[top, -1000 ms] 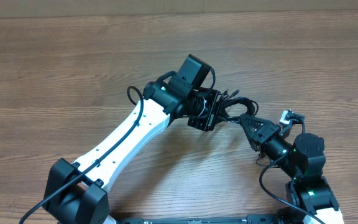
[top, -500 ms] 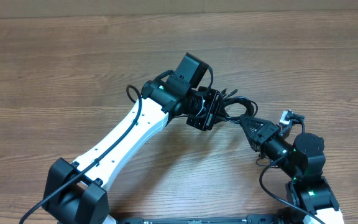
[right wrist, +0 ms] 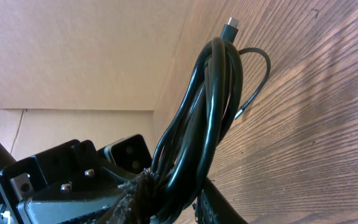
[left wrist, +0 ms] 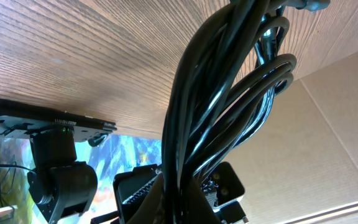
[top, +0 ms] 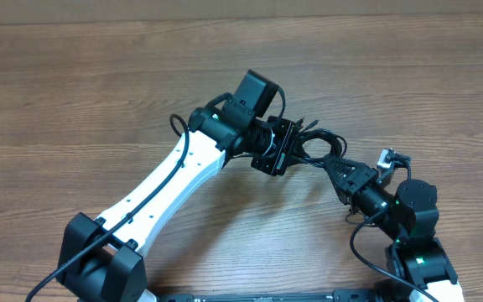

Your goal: Untangle cables

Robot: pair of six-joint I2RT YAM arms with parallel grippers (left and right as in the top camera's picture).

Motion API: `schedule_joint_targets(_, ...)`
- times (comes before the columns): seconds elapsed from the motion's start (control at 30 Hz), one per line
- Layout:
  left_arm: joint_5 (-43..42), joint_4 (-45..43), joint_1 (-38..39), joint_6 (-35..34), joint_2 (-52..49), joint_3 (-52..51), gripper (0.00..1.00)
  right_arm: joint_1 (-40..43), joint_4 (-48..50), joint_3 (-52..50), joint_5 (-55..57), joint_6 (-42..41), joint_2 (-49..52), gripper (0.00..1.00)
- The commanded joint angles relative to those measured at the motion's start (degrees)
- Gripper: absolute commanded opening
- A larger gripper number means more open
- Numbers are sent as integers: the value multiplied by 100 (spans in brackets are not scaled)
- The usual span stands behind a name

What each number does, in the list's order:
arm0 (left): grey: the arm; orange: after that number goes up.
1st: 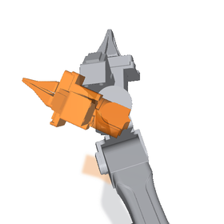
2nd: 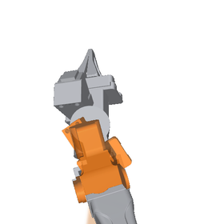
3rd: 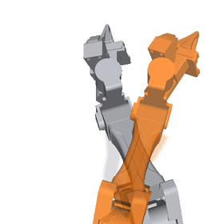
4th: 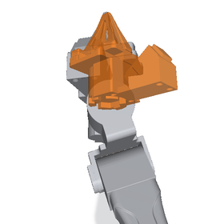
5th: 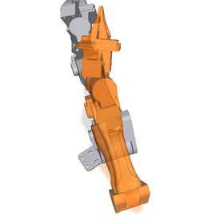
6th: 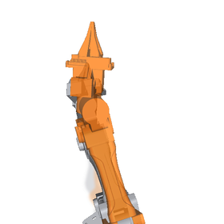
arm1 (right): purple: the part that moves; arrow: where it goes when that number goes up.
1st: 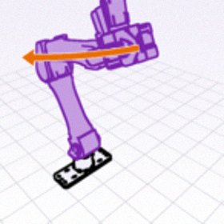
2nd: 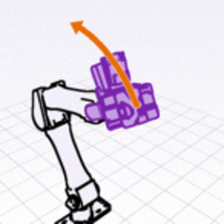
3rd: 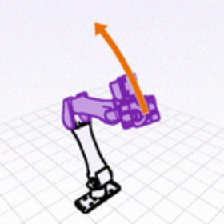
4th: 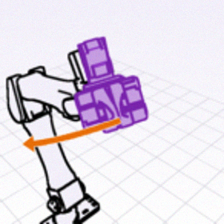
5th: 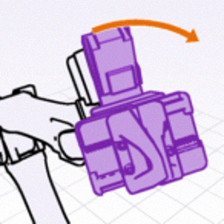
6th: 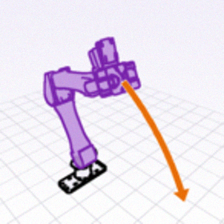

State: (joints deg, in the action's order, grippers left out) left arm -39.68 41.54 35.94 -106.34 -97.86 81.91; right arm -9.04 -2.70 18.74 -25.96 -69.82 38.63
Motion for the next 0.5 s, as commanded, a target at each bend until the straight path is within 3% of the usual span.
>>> schedule_joint_targets(0.0,-691,-92,31,94,122,127,4,-33,-57,81,-70,109,13,23)
schedule_joint_targets(0.47,-994,-92,-334,96,122,127,4,-33,-122,81,-66,133,15,24)
